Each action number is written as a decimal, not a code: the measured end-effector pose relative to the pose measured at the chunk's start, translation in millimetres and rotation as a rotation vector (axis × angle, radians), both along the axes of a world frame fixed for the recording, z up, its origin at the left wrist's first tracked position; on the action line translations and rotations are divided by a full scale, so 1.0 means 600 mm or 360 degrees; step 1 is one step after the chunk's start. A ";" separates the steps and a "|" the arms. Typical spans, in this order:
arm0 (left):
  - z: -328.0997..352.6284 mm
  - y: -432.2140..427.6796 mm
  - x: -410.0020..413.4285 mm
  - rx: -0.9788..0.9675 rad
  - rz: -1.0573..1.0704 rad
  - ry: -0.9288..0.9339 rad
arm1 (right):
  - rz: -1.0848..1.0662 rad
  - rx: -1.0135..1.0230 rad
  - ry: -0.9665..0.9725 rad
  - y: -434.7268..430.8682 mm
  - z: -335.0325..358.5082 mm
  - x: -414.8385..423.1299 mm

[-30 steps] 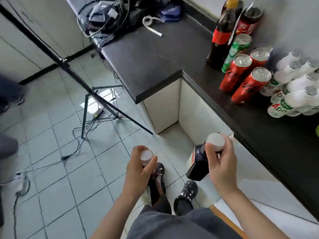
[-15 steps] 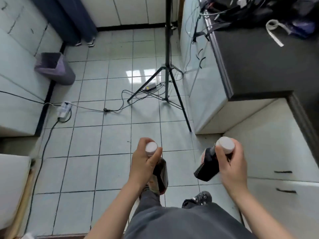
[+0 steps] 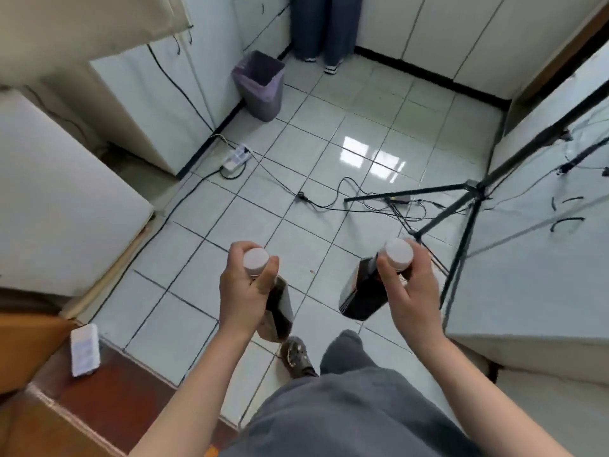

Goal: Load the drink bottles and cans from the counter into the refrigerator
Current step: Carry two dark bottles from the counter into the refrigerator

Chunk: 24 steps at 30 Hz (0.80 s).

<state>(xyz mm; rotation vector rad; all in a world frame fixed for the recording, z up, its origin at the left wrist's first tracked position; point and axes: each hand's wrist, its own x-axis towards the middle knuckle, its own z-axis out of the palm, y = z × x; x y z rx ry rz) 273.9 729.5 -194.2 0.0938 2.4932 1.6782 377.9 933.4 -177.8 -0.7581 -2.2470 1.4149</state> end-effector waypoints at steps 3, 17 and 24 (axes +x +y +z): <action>-0.005 -0.044 -0.040 -0.0012 0.0183 0.0002 | 0.0265 0.0025 -0.0015 -0.033 0.003 -0.086; 0.021 -0.263 -0.270 -0.0017 0.1109 -0.0016 | 0.1243 0.0019 -0.0040 -0.248 -0.024 -0.541; 0.051 -0.336 -0.357 -0.0025 0.1615 0.0164 | 0.1700 0.0020 -0.0058 -0.388 -0.005 -0.730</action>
